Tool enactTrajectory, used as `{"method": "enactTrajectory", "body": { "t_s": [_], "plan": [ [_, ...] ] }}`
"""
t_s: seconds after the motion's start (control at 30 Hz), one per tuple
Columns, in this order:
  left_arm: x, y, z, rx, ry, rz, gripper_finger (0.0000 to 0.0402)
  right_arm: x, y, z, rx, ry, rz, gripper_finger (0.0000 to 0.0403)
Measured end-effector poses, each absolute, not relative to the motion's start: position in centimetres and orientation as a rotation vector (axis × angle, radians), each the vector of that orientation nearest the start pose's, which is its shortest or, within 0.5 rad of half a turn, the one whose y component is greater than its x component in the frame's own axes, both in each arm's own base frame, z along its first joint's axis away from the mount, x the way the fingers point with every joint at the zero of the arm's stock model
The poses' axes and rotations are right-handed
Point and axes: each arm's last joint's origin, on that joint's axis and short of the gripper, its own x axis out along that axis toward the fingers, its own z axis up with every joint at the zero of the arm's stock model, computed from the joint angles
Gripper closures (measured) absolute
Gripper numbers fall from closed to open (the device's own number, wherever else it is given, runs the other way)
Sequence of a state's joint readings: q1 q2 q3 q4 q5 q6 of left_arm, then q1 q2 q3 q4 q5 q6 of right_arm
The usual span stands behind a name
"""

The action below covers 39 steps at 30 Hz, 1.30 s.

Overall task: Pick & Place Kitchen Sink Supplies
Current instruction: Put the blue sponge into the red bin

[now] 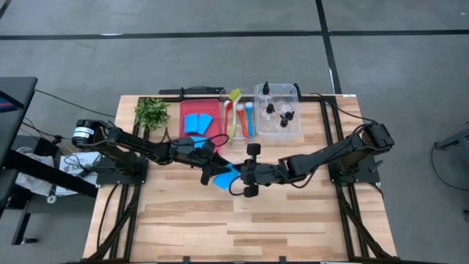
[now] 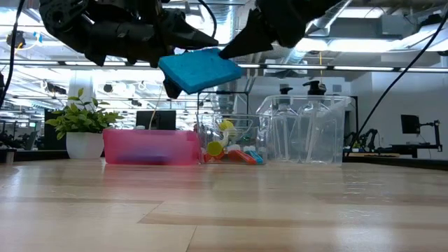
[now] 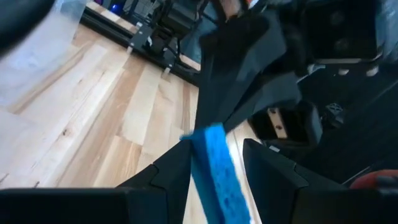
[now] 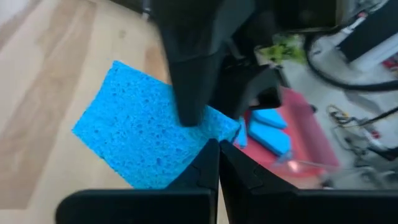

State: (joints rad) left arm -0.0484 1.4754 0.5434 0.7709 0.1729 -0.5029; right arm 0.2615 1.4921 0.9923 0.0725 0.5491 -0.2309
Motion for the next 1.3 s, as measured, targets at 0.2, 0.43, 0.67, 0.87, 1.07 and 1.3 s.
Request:
{"method": "enactTrajectory", "body": {
  "t_s": [0.2, 0.43, 0.67, 0.87, 1.07, 1.3],
  "plan": [
    [28.3, -1.9, 18.7, -0.487, 0.245, -0.173, 0.0254, 32.0, 7.2, 27.2, -0.453, 0.431, -0.307, 0.0403],
    [28.3, -1.4, 18.6, -0.480, 0.244, -0.157, 0.0256, 32.0, 7.1, 27.2, -0.460, 0.438, -0.326, 0.0403],
    [28.3, -1.2, 18.5, -0.481, 0.257, -0.147, 0.0308, 32.0, 7.1, 27.2, -0.460, 0.438, -0.326, 0.0403],
    [28.3, -0.8, 18.5, -0.483, 0.256, -0.131, 0.0377, 32.0, 7.2, 27.2, -0.475, 0.440, -0.322, 0.0386],
    [28.3, -0.6, 18.5, -0.483, 0.255, -0.124, 0.0375, 31.7, 8.0, 27.0, -0.505, 0.458, -0.303, 0.0316],
    [28.3, -0.4, 18.5, -0.442, 0.249, -0.121, 0.0379, 30.2, 9.7, 27.4, -0.593, 0.482, -0.403, 0.0240]
  ]
}}
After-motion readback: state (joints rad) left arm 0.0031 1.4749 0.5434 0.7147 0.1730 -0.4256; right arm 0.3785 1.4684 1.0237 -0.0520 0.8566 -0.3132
